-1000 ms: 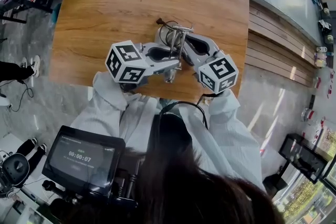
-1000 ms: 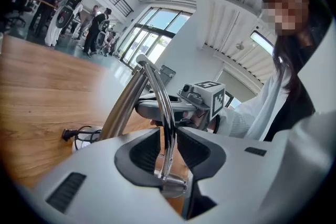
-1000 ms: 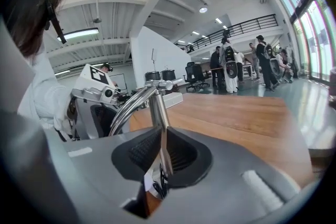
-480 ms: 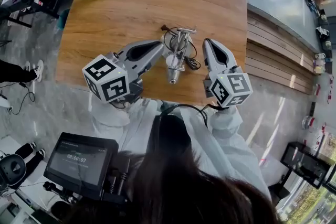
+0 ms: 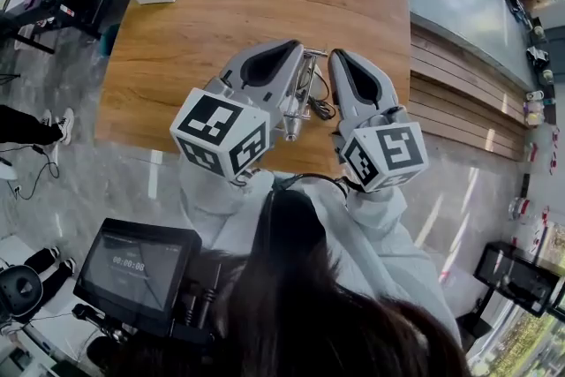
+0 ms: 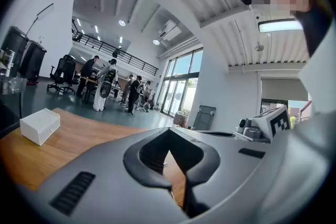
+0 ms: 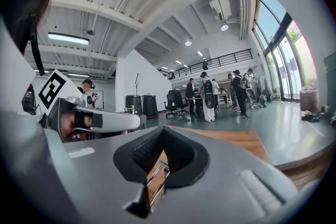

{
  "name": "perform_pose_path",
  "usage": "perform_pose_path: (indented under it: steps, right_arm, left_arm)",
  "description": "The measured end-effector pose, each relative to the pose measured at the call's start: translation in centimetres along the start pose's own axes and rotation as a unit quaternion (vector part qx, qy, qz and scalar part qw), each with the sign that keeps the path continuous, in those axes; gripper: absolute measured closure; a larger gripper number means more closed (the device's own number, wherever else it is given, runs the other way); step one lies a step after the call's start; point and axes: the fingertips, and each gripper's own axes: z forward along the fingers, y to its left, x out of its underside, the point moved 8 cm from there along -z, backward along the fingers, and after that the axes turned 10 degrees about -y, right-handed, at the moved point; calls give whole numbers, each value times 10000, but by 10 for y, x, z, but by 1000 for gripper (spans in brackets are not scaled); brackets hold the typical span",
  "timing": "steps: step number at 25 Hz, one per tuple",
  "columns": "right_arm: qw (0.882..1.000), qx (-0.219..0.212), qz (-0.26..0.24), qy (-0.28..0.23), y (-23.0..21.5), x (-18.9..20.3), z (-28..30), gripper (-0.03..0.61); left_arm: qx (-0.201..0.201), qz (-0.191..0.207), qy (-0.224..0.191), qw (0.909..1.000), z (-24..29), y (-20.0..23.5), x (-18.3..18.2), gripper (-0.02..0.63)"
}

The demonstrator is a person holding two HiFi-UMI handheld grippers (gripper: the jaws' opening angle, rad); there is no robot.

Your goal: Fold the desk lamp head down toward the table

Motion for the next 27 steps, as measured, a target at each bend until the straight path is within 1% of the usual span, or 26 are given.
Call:
perform_pose_path:
  steps: [4, 9, 16, 27]
  right_arm:
    - [10000, -90, 34, -26, 5, -2, 3, 578]
    - [9999, -115, -32, -10, 5, -4, 6, 578]
    - [9998, -162, -97, -8, 5, -3, 7, 578]
    - [9998, -184, -64, 37, -1, -3, 3, 578]
  left_arm:
    - [20, 0, 18, 10000, 2, -1, 0, 614]
    - [0, -2, 35, 10000, 4, -1, 1, 614]
    - [99, 7, 48, 9999, 8, -6, 8, 614]
    - [122, -49, 81, 9999, 12, -10, 10, 614]
